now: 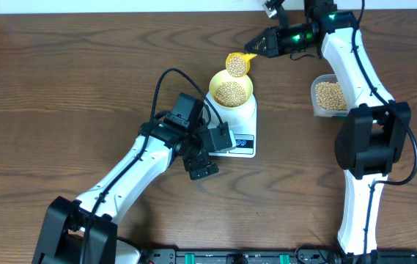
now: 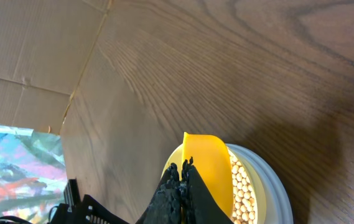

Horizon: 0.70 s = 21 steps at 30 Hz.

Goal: Scoop item into bowl and weigh 50g on scale

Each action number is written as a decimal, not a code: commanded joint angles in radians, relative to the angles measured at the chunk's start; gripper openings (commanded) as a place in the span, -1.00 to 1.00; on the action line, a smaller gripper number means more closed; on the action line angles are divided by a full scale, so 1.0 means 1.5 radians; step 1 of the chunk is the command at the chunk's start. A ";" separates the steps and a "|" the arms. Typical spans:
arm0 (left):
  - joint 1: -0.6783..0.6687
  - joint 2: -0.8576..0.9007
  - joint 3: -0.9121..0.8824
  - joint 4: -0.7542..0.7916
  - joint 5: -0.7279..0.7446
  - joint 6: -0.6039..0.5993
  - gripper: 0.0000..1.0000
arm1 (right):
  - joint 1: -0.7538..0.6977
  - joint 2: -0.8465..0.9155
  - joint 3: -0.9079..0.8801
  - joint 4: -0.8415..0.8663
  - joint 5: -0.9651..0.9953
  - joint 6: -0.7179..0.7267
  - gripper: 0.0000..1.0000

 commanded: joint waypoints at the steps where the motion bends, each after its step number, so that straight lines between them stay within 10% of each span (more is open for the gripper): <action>1: 0.001 -0.002 -0.002 0.016 0.008 0.009 0.96 | 0.005 -0.013 0.008 0.002 -0.004 0.003 -0.98; 21: 0.002 -0.002 -0.002 -0.024 -0.115 -0.135 0.96 | 0.005 -0.013 0.007 0.009 -0.005 0.003 -0.98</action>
